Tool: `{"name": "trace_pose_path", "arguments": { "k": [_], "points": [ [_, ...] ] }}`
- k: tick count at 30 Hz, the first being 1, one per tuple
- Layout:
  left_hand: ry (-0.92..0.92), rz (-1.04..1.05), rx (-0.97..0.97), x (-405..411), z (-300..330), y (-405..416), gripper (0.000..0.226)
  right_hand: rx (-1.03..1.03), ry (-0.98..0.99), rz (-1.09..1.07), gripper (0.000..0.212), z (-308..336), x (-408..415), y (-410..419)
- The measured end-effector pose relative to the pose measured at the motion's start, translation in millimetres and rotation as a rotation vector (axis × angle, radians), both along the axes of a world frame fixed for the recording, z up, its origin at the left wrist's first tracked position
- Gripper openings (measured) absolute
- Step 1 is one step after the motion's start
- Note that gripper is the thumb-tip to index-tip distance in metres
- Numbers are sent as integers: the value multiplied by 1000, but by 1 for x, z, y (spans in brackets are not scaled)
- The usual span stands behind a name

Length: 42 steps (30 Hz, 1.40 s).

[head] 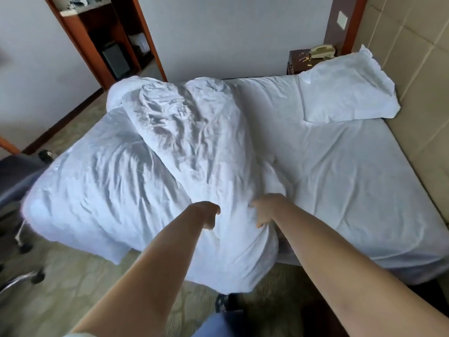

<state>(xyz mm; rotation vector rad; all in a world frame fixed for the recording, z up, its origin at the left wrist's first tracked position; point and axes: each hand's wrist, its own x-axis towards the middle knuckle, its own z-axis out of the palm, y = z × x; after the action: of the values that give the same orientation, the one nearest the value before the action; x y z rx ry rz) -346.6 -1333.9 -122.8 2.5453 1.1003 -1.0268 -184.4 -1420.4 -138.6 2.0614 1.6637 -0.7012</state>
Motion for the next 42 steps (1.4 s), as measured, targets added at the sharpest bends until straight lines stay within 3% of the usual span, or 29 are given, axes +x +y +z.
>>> {"name": "trace_pose_path", "arguments": {
  "k": [6,10,21,31,35,38,42],
  "points": [
    [-129,-90,36,40,-8,69,65,59,-23,-101,46,5,33,57],
    [-189,-142,14,70,-16,116,61,77,-28,-190,75,8,54,97],
    [-201,-247,-53,162,-46,193,60,24,-6,-251,64,-14,123,158],
    [-129,-150,-99,277,-83,251,58,31,77,-192,55,-65,242,232],
    [-45,-24,-156,301,-123,262,70,-40,134,-168,54,-113,271,245],
    [24,38,-189,301,-160,267,92,-80,159,-147,65,-157,279,256],
    [96,77,-225,296,-207,279,101,-83,224,-188,105,-214,272,275]
  ]
}}
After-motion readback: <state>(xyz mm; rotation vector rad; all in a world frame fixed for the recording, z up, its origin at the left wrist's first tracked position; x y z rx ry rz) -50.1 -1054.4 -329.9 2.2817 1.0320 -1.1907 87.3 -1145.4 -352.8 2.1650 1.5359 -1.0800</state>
